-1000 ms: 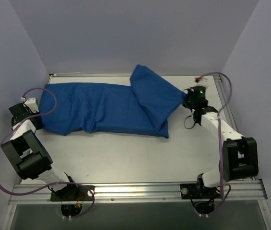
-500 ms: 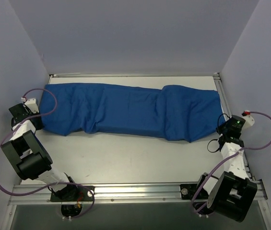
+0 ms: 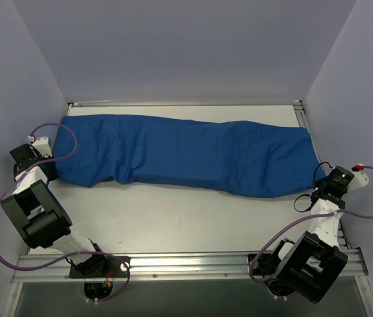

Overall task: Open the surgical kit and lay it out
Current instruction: Open the surgical kit at the center of the board.

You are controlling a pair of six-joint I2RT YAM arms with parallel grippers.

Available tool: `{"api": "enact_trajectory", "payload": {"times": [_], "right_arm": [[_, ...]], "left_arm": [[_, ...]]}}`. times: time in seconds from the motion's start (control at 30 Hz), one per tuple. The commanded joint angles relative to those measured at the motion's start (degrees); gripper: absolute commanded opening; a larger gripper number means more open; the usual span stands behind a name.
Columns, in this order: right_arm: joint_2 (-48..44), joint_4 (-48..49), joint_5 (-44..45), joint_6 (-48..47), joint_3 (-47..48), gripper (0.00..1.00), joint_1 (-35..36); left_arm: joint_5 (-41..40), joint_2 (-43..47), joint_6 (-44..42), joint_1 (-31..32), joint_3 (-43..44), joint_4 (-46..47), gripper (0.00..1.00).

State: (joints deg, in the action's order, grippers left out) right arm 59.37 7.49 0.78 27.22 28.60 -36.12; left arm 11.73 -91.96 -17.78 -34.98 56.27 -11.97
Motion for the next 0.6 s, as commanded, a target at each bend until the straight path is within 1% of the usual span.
{"api": "enact_trajectory", "payload": {"times": [0.0,0.13,0.17,0.2,0.3,0.4,0.57], "right_arm": [[-1.20,1.39,-0.16,0.55,2.60,0.00,-2.55],[1.00,1.83,-0.16,0.90,4.45,0.00,-4.13],[1.18,2.00,-1.90,1.16,4.45,0.00,-4.74],[1.18,2.09,-2.44,1.43,4.45,0.00,-6.32],[0.13,2.18,-3.59,2.04,4.71,0.00,-8.17],[-1.27,1.92,-2.71,2.04,5.32,0.00,-8.27],[-1.02,1.39,-2.01,2.04,6.91,0.00,-8.62]], "left_arm": [[1.46,0.91,-1.90,-0.61,1.64,-1.39,0.02],[0.06,0.73,-2.35,-0.61,4.19,-2.01,0.02],[-0.30,0.65,-2.43,-0.70,4.81,-2.27,0.02],[-0.82,0.47,-2.70,-0.88,6.03,-2.62,0.02],[-1.27,0.64,-2.96,-2.10,7.88,-3.85,0.02],[-1.97,1.08,-3.57,-2.90,9.81,-5.25,0.02],[-3.46,1.09,-4.63,-3.43,11.58,-5.00,0.02]]}}
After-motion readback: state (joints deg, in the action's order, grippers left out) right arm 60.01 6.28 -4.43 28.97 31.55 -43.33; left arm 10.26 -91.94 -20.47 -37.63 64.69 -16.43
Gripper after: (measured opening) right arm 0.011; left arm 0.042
